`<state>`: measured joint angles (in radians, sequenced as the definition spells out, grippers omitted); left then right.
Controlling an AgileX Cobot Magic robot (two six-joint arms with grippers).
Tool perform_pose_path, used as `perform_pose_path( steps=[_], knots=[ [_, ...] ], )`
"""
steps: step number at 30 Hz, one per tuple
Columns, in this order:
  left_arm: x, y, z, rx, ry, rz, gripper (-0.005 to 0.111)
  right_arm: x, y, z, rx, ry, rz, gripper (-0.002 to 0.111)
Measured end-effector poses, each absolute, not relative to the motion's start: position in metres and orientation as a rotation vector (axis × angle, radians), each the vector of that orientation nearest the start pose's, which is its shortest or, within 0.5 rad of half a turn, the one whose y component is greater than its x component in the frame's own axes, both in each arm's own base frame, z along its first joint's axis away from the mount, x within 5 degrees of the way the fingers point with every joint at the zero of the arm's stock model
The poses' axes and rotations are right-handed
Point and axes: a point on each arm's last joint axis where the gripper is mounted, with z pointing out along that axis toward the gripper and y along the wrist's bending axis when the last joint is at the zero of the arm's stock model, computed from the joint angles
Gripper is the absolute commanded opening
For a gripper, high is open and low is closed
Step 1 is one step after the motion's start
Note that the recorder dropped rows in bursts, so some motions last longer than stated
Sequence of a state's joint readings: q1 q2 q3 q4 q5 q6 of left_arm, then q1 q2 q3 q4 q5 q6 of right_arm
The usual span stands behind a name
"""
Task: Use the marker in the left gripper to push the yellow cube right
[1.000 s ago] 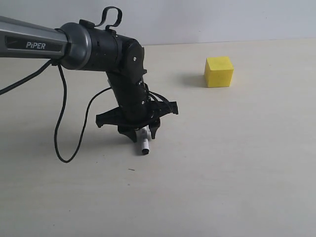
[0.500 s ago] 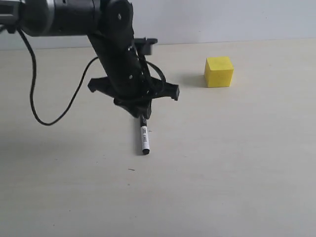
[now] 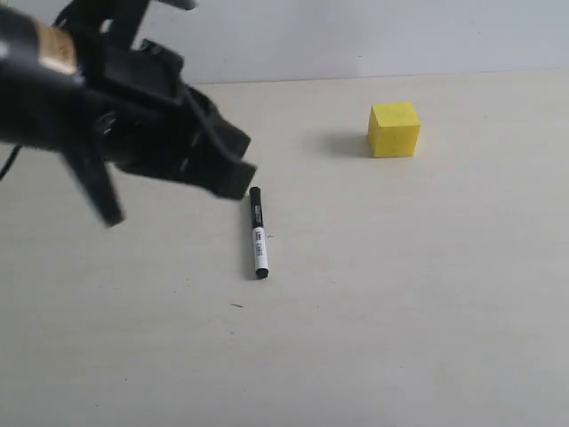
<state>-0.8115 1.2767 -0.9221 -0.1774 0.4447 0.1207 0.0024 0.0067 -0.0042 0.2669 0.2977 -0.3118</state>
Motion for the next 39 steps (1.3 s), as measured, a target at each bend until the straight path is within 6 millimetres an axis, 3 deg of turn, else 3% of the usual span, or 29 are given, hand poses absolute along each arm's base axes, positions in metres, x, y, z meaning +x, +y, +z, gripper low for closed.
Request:
perform_pose_path(
  steps=[4, 6, 19, 24, 30, 39],
  knots=[
    [0.141, -0.156, 0.287, 0.917, 2.102, -0.517, 0.0, 0.055, 0.007, 0.188, -0.108, 1.77, 0.03, 0.0],
    [0.128, -0.142, 0.284, 0.915, 2.091, -0.521, 0.0, 0.055, 0.007, 0.188, -0.108, 1.77, 0.03, 0.0],
    [0.119, -0.133, 0.283, 0.91, 2.076, -0.53, 0.0, 0.055, 0.007, 0.188, -0.108, 1.77, 0.03, 0.0],
    [0.116, -0.12, 0.294, 0.865, 2.018, -0.51, 0.0, 0.055, 0.007, 0.188, -0.108, 1.77, 0.03, 0.0],
    [0.108, -0.088, 0.317, 0.692, 1.908, -0.467, 0.0, 0.055, 0.007, 0.188, -0.108, 1.77, 0.03, 0.0],
    [0.06, -0.039, 0.346, 0.482, 1.686, -0.396, 0.0, 0.055, 0.007, 0.188, -0.108, 1.77, 0.03, 0.0]
  ],
)
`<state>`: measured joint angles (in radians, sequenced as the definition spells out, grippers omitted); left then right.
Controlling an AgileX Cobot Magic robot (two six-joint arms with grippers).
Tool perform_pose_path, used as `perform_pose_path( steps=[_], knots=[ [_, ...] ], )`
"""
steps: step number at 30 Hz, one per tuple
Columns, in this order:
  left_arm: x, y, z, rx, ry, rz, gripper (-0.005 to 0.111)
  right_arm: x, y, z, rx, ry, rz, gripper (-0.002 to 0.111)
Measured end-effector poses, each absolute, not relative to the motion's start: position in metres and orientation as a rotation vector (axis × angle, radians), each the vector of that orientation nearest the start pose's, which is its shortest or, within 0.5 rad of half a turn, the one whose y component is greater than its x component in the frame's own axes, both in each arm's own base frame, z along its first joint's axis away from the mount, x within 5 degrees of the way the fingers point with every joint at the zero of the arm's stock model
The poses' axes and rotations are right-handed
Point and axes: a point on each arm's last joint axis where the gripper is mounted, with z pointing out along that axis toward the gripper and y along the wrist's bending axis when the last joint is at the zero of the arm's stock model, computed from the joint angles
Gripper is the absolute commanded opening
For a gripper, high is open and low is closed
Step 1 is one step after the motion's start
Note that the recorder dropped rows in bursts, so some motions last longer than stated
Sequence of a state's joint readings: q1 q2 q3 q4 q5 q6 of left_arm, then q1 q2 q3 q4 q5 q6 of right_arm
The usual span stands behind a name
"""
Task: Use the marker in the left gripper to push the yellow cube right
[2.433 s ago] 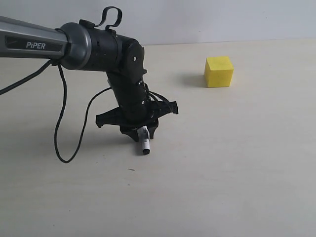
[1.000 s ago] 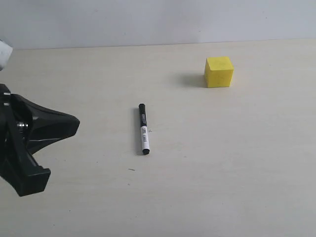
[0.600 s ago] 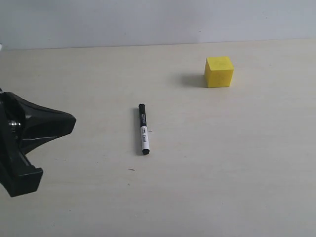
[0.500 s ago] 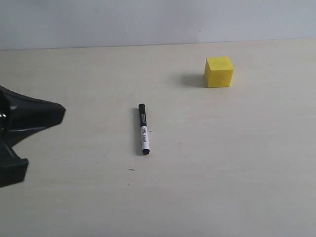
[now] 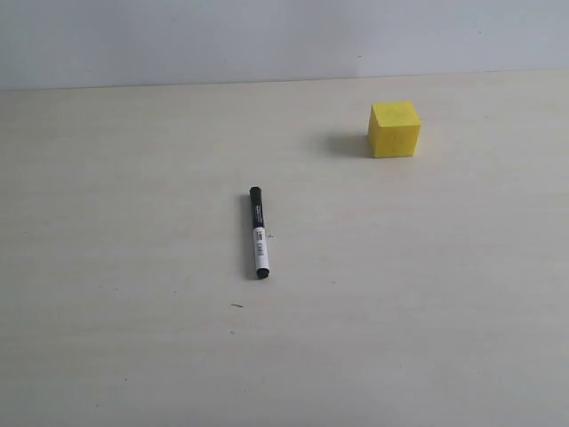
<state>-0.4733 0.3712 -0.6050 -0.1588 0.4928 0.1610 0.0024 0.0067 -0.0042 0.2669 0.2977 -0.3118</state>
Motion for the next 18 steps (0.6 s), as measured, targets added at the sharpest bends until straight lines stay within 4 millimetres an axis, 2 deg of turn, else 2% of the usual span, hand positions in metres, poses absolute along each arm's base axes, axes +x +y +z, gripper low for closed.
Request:
perform_pose_path(
  steps=[7, 11, 14, 18],
  knots=[
    [0.016, -0.014, 0.352, 0.371, 1.528, -0.334, 0.0, 0.055, 0.007, 0.188, -0.108, 1.77, 0.03, 0.0],
    [-0.002, -0.007, 0.351, 0.337, 1.454, -0.316, 0.0, 0.055, 0.007, 0.188, -0.108, 1.77, 0.03, 0.0],
    [-0.006, -0.006, 0.342, 0.323, 1.444, -0.302, 0.0, 0.055, 0.007, 0.188, -0.108, 1.77, 0.03, 0.0],
    [0.003, -0.008, 0.324, 0.326, 1.491, -0.268, 0.0, 0.055, 0.007, 0.188, -0.108, 1.77, 0.03, 0.0]
  ],
)
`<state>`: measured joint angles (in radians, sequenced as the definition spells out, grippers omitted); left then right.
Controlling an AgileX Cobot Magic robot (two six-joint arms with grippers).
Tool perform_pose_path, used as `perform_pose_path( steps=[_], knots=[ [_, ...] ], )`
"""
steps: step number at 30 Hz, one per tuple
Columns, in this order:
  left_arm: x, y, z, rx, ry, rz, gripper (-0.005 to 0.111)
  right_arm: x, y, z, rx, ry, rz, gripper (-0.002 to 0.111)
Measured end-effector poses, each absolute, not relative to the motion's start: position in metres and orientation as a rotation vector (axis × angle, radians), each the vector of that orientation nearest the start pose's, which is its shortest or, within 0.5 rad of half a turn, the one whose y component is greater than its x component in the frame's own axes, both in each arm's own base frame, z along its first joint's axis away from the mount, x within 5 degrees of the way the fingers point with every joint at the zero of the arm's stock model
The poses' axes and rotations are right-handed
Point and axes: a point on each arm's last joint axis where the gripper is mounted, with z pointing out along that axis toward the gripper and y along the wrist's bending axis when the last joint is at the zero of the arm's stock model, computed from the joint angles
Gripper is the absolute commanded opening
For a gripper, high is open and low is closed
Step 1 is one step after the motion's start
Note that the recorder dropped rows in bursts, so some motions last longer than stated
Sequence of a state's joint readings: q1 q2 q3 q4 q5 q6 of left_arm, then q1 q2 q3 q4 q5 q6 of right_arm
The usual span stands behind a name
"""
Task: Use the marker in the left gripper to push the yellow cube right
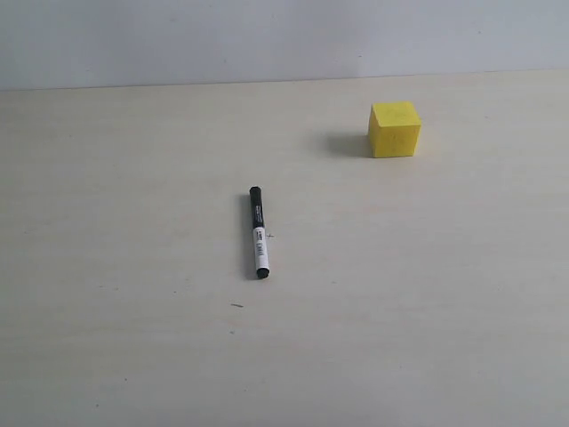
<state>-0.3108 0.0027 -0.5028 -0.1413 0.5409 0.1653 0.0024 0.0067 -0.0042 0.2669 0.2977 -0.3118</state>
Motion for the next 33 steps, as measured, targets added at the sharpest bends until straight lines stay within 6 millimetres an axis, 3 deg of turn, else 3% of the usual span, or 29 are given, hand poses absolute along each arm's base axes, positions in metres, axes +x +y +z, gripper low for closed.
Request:
perform_pose_path(
  steps=[11, 18, 24, 33],
  knots=[
    [0.037, -0.017, 0.249, 0.343, 1.666, -0.231, 0.0, 0.055, 0.007, 0.188, -0.108, 1.77, 0.03, 0.0],
    [0.047, -0.019, 0.199, 0.357, 1.786, -0.221, 0.0, 0.055, 0.007, 0.188, -0.108, 1.77, 0.03, 0.0],
    [0.049, -0.02, 0.181, 0.354, 1.819, -0.224, 0.0, 0.055, 0.007, 0.188, -0.108, 1.77, 0.03, 0.0],
    [0.05, -0.021, 0.184, 0.322, 1.802, -0.264, 0.0, 0.055, 0.007, 0.188, -0.108, 1.77, 0.03, 0.0]
  ],
)
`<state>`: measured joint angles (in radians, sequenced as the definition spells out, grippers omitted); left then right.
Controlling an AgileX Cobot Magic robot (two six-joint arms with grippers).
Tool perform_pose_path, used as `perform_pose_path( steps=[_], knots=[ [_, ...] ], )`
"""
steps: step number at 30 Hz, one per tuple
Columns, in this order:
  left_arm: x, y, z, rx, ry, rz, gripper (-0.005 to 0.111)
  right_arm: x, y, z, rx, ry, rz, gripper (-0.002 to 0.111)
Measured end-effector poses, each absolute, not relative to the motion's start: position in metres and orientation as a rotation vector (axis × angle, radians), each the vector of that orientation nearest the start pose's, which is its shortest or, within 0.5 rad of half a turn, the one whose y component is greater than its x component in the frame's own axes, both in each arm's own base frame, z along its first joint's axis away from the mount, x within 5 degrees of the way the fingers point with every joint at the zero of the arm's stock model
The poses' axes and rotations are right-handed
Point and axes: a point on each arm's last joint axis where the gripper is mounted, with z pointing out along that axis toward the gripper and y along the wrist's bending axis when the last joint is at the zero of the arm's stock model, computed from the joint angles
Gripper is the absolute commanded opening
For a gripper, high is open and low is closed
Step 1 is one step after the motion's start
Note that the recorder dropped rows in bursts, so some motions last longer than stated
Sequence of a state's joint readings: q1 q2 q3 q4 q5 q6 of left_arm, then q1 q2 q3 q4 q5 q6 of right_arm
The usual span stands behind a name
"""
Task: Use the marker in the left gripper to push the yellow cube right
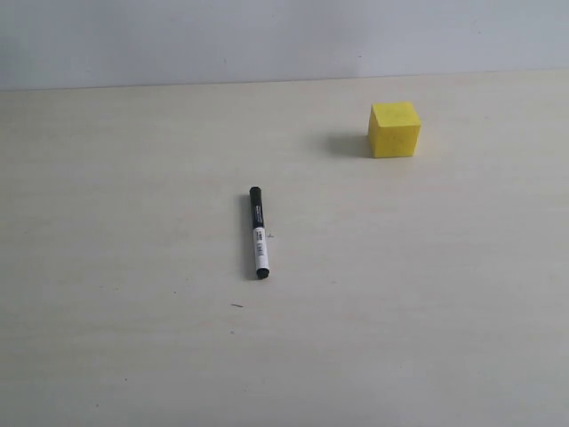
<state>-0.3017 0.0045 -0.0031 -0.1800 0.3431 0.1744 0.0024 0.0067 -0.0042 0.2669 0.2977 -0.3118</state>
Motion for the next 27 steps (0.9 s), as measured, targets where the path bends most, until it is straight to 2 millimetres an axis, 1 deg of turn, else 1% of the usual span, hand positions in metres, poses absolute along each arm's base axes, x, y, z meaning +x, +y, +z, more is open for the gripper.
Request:
perform_pose_path(
  steps=[27],
  knots=[
    [0.0488, -0.0218, 0.1817, 0.319, 1.825, -0.28, 0.0, 0.0547, 0.0072, 0.1883, -0.108, 1.77, 0.03, 0.0]
  ],
)
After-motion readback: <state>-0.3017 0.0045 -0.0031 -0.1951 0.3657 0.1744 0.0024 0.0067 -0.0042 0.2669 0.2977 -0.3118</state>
